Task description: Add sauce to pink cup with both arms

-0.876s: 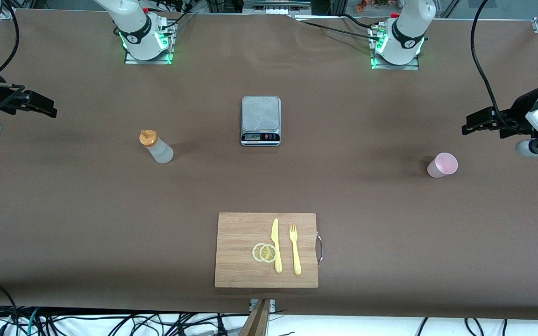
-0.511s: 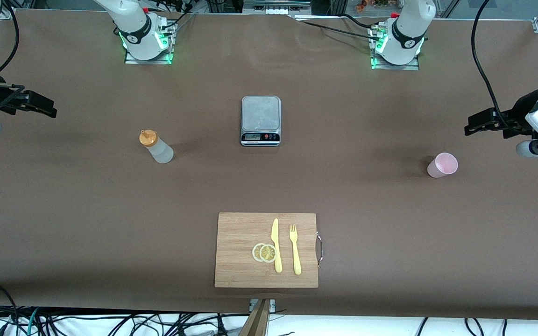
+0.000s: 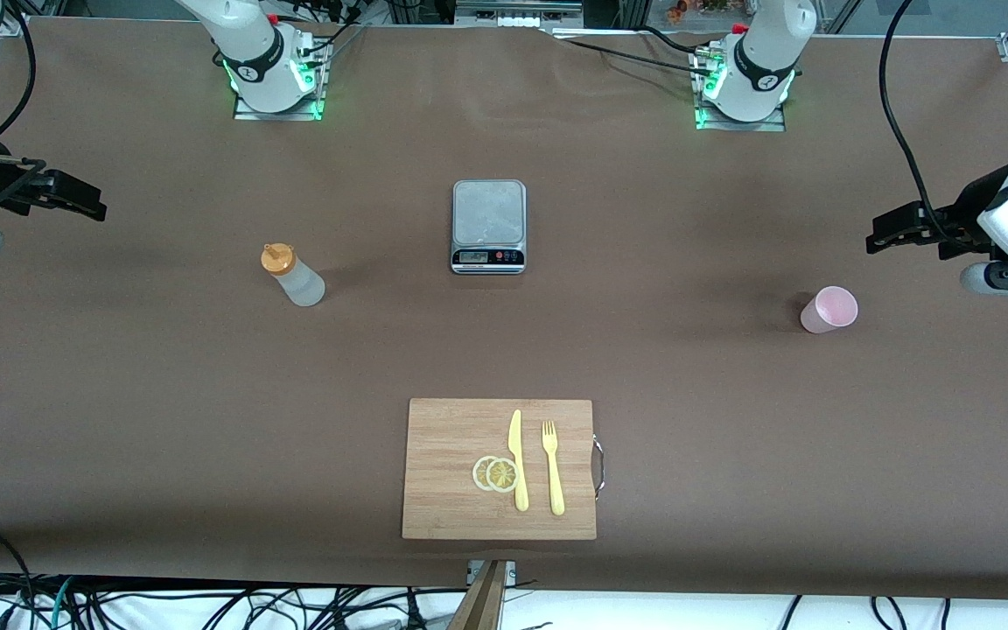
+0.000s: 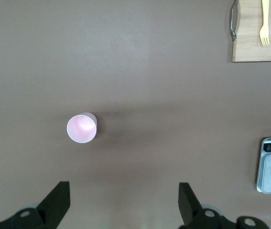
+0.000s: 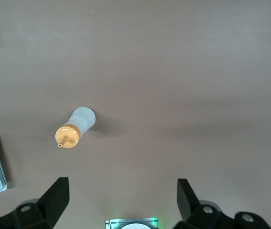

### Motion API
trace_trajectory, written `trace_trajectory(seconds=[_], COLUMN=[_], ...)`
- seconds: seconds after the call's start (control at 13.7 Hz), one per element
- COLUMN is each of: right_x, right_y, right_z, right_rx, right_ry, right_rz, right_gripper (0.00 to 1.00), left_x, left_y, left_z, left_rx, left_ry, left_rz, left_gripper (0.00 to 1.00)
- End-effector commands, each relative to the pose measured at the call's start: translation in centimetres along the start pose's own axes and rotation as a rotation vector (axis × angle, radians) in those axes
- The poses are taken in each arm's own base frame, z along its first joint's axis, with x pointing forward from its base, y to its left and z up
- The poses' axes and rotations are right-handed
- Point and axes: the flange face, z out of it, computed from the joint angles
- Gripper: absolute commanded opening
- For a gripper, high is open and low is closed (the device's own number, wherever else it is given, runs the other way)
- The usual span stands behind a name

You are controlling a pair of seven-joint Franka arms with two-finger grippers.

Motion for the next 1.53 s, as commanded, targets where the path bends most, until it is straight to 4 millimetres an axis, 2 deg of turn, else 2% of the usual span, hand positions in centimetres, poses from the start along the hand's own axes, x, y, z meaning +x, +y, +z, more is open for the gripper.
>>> trace_trajectory(seconds=[0.0,1.24,1.46], right_x=[0.13,0.15,0.15], right_y=[0.24,0.64,0.63], right_z=[-0.43,-0.42,-0.35], right_rx=[0.003,0.005,0.005], right_ry=[0.007,0.007,0.006], right_rz=[-0.001,-0.009,-0.009], right_gripper=[1.0,1.0,1.0], left_x=[-0.05,0.17,0.4], left_y=[0.14,0.29,0.22], left_z=[-0.18,0.08,-0.52], left_rx=[0.022,0.016,0.02], left_ry=[-0.003,-0.007,0.007], left_rz=[0.002,0.002,0.001], left_gripper=[1.0,1.0,1.0])
